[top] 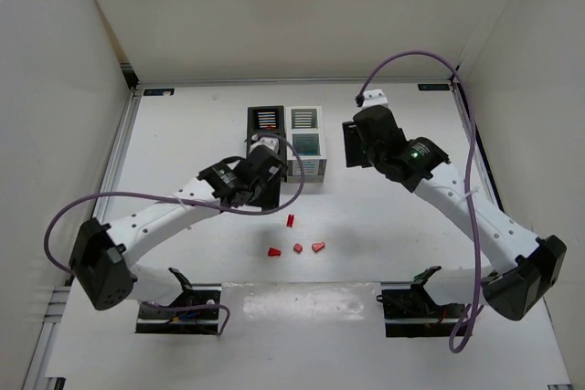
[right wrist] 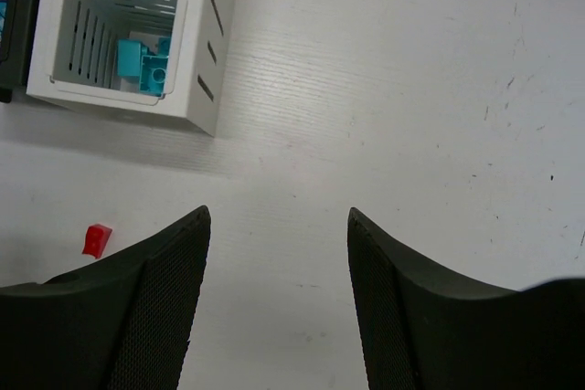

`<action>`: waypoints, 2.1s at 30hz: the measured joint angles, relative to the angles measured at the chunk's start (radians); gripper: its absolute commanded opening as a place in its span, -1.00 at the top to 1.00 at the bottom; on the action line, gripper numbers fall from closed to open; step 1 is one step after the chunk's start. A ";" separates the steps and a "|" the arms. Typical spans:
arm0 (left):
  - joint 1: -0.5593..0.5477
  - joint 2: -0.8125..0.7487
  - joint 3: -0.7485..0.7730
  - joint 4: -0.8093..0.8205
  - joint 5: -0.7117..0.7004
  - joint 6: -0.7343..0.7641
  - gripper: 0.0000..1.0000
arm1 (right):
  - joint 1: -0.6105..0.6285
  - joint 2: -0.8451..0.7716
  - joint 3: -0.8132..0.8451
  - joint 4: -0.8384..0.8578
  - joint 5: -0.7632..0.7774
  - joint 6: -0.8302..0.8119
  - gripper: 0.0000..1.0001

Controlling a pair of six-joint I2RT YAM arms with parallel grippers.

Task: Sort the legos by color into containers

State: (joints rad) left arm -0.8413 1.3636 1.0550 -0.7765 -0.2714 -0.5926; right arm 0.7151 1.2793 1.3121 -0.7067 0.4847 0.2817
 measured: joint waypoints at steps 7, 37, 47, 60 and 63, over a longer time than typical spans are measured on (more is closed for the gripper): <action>0.080 0.058 0.299 0.026 -0.029 0.124 -0.22 | -0.139 -0.050 -0.020 0.010 -0.082 0.002 -0.30; 0.231 0.856 1.091 0.219 0.103 0.280 -0.37 | -0.510 -0.162 -0.117 0.045 -0.357 -0.066 -0.30; 0.231 0.671 0.938 0.200 0.103 0.278 -1.00 | -0.427 -0.174 -0.129 0.051 -0.378 -0.095 -0.38; 0.211 -0.323 0.077 0.010 0.115 0.031 -1.00 | 0.202 -0.066 -0.270 0.045 -0.332 0.048 -0.44; 0.185 -0.465 -0.055 -0.113 0.114 -0.043 -1.00 | 0.308 0.001 -0.319 0.060 -0.318 0.108 -0.44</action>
State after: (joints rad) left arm -0.6567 0.8982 1.0000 -0.8890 -0.1574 -0.6353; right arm 1.0233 1.2804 0.9932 -0.6468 0.1665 0.3897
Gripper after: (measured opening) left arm 0.991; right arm 0.721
